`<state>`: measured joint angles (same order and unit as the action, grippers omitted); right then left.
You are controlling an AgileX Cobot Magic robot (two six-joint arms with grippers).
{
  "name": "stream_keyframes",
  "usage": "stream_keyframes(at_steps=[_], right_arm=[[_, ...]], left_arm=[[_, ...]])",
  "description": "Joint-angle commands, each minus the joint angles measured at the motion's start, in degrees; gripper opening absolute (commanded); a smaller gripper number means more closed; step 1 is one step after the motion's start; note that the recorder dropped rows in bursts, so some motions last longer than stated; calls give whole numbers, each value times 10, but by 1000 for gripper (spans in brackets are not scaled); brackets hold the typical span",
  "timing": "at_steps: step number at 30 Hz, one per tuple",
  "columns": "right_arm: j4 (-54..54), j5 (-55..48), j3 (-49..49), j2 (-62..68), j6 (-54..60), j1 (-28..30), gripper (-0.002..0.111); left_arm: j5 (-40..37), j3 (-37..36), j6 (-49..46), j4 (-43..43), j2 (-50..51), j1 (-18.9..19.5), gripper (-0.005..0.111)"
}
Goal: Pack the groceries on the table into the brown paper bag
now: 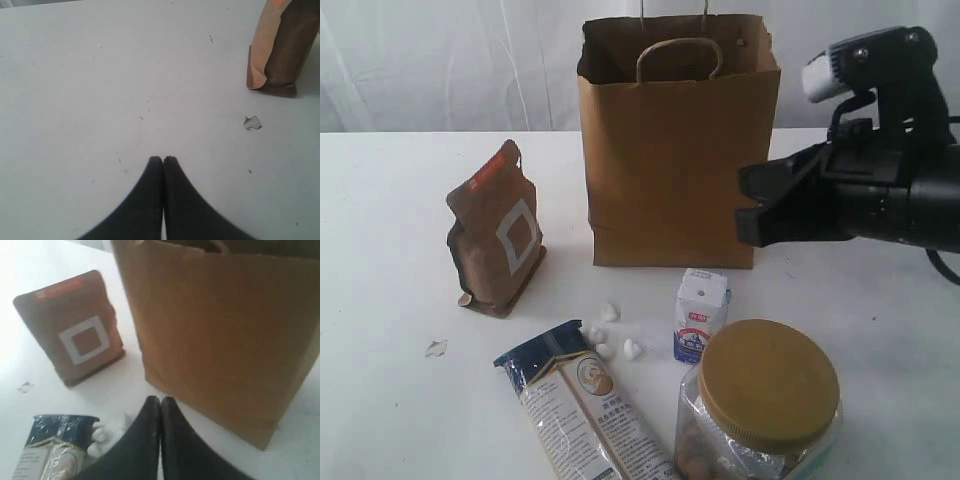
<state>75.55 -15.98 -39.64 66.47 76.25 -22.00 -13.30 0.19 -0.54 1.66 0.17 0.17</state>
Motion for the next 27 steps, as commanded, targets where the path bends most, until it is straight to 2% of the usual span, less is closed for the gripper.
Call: stream_keyframes(at_steps=[1,4,7,10,13,15,18,24,27], right_arm=[[-186,23,-3,42,-159,-14,0],[-352,34,-15,47,-317,-14,0],[-565,3,-25,45,-512,-13,0],[-786,-94,-32,52,-708,-13,0],[-920,-217,-32,58,-852,-13,0],[-901,-256,-36,48,-838,-16,0],[-810,-268,-57,15,-737,-43,0],[-692,-256,-125,-17,-677,-131,0],[-586,-259,-136,7,-601,-182,0]], left_arm=[[0,-2,5,0,-2,-3,0],[0,-2,5,0,-2,-3,0],[0,-2,5,0,-2,-3,0],[0,-2,5,0,-2,-3,0],[0,-2,5,0,-2,-3,0],[0,-2,5,0,-2,-3,0],[0,-2,5,0,-2,-3,0],[0,-2,5,0,-2,-3,0],[0,-2,5,0,-2,-3,0]])
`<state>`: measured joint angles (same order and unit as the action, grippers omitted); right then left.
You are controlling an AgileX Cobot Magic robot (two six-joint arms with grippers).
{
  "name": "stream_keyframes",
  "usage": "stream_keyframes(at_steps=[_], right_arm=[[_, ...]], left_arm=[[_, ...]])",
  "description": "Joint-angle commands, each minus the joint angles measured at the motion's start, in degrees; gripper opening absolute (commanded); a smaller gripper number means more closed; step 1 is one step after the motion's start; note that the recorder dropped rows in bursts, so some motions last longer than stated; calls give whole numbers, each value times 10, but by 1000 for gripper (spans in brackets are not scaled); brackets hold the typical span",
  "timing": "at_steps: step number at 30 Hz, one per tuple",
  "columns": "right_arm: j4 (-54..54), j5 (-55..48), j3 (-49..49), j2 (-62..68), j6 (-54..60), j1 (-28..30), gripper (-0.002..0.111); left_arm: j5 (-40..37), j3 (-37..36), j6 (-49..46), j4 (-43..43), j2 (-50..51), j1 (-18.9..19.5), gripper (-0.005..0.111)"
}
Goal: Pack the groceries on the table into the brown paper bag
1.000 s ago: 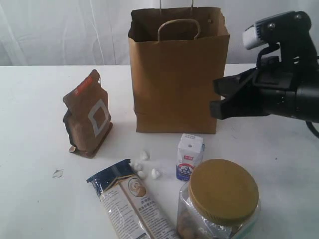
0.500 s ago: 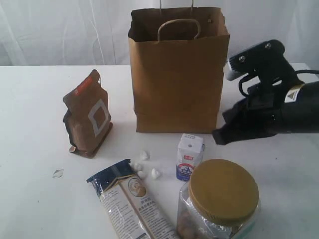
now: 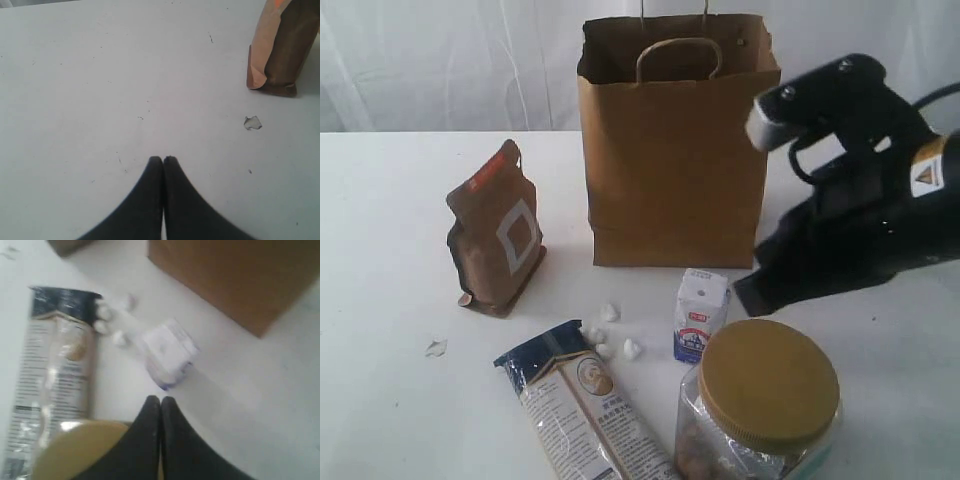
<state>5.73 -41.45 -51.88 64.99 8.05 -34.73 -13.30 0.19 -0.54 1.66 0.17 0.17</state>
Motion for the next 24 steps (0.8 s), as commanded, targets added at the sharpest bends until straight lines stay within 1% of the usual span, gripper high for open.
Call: stream_keyframes(at_steps=[1,2,4,7,10,12,18,24], right_arm=[[152,-9,-13,34,107,-72,0],[185,-18,-13,48,123,-88,0],[212,-29,-13,75,132,-120,0],[205,-23,-13,106,131,-150,0],[172,-17,-13,134,103,-155,0],[129,-17,-13,152,62,-155,0],[-61,-37,-13,185,-94,-155,0],[-206,-54,1,198,-185,-150,0]], left_arm=[[0,-2,5,0,-2,-3,0],[0,-2,5,0,-2,-3,0],[0,-2,5,0,-2,-3,0],[0,-2,5,0,-2,-3,0],[0,-2,5,0,-2,-3,0],[0,-2,5,0,-2,-3,0],[0,-2,5,0,-2,-3,0],[0,-2,5,0,-2,-3,0]])
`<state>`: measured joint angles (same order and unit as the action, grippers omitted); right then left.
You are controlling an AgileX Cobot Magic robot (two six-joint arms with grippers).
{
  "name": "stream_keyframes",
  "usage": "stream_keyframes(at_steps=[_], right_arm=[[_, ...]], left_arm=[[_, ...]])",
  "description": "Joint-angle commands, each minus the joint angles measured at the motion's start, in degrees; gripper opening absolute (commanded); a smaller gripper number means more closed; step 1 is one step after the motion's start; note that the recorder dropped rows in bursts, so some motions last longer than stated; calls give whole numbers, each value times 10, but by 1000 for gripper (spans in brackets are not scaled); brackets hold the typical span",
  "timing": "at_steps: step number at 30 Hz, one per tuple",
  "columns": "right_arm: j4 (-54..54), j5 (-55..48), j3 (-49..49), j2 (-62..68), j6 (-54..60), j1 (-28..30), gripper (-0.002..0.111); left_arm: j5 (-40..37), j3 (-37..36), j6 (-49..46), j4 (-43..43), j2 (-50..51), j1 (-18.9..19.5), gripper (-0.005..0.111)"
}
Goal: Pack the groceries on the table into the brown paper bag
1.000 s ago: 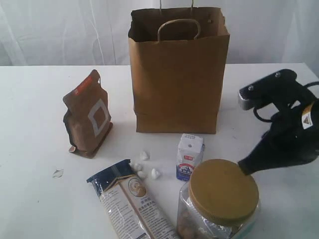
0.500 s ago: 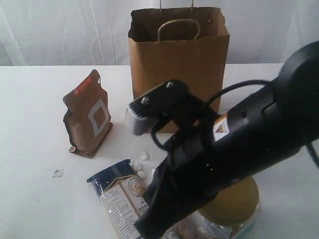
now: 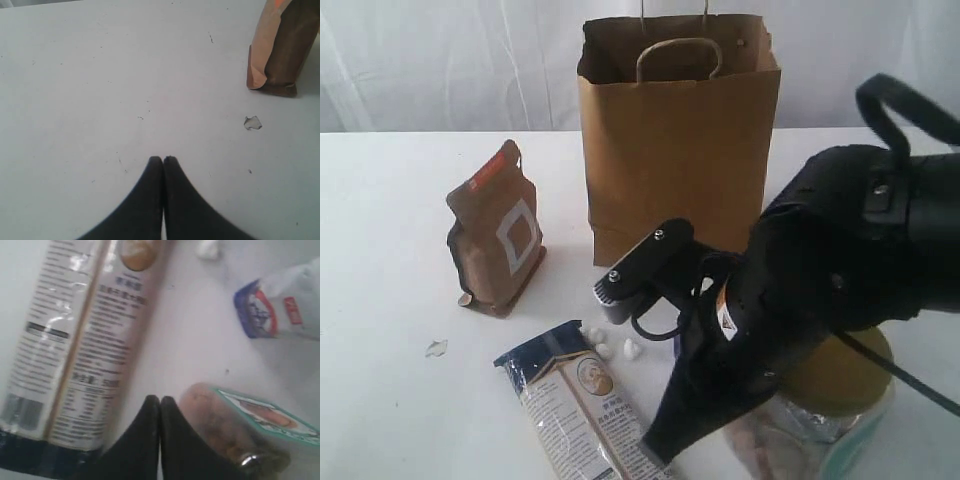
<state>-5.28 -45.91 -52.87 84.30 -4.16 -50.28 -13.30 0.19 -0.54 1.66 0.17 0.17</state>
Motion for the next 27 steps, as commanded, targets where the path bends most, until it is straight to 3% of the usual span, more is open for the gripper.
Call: stream_keyframes(at_steps=[1,6,8,12,15,17,21,27], right_arm=[[-107,-9,16,5,-72,9,0],[-153,-11,23,3,-93,98,0],[-153,32,23,-9,-85,125,0],[-143,60,19,-89,-92,127,0],[-87,-76,24,-181,-110,127,0],[3,-152,45,-225,-42,127,0],[106,-151,104,-255,15,127,0],[16,-79,207,-236,-40,127,0]], left_arm=[[0,-2,5,0,-2,-3,0],[0,-2,5,0,-2,-3,0],[0,-2,5,0,-2,-3,0],[0,-2,5,0,-2,-3,0],[0,-2,5,0,-2,-3,0],[0,-2,5,0,-2,-3,0],[0,-2,5,0,-2,-3,0],[0,-2,5,0,-2,-3,0]])
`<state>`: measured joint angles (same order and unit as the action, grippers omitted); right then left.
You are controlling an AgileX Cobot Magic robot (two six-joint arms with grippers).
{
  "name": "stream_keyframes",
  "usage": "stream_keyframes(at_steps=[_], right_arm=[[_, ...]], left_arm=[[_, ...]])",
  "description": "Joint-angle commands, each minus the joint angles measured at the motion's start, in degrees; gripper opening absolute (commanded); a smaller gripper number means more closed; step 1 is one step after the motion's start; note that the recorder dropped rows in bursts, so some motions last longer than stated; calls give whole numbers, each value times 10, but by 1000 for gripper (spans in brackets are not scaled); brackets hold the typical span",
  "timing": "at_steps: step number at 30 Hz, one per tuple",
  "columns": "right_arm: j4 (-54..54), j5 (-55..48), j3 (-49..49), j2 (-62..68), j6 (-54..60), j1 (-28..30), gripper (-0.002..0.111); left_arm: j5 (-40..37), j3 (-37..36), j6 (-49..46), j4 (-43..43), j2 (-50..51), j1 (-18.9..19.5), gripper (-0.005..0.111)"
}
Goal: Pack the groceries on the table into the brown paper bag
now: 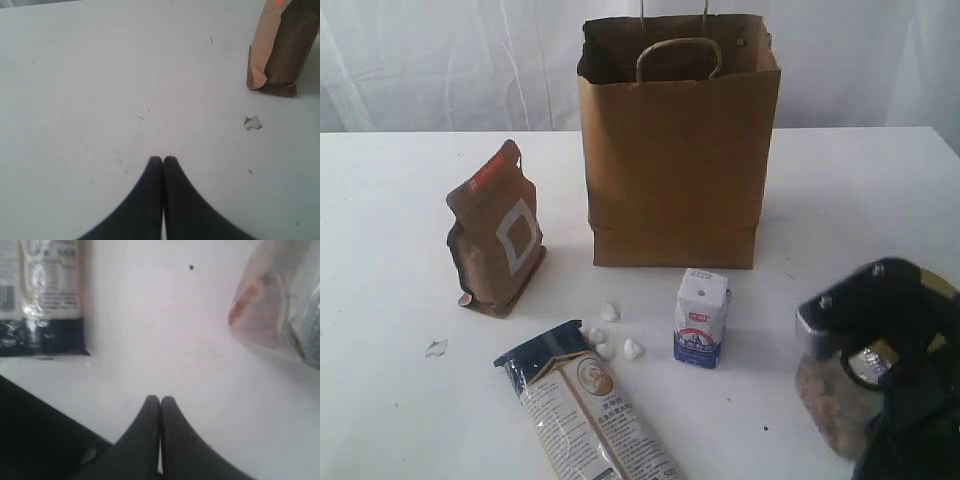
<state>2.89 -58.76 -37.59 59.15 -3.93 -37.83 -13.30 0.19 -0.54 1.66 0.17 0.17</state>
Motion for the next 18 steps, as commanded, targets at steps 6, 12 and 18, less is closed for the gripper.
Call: stream_keyframes(at_steps=[6,12,18], right_arm=[[-246,136,70,60,-196,3,0],[-396,190,70,123,-365,42,0],[-419,331,70,172,-369,125,0]], left_arm=[[0,-2,5,0,-2,-3,0],[0,-2,5,0,-2,-3,0],[0,-2,5,0,-2,-3,0]])
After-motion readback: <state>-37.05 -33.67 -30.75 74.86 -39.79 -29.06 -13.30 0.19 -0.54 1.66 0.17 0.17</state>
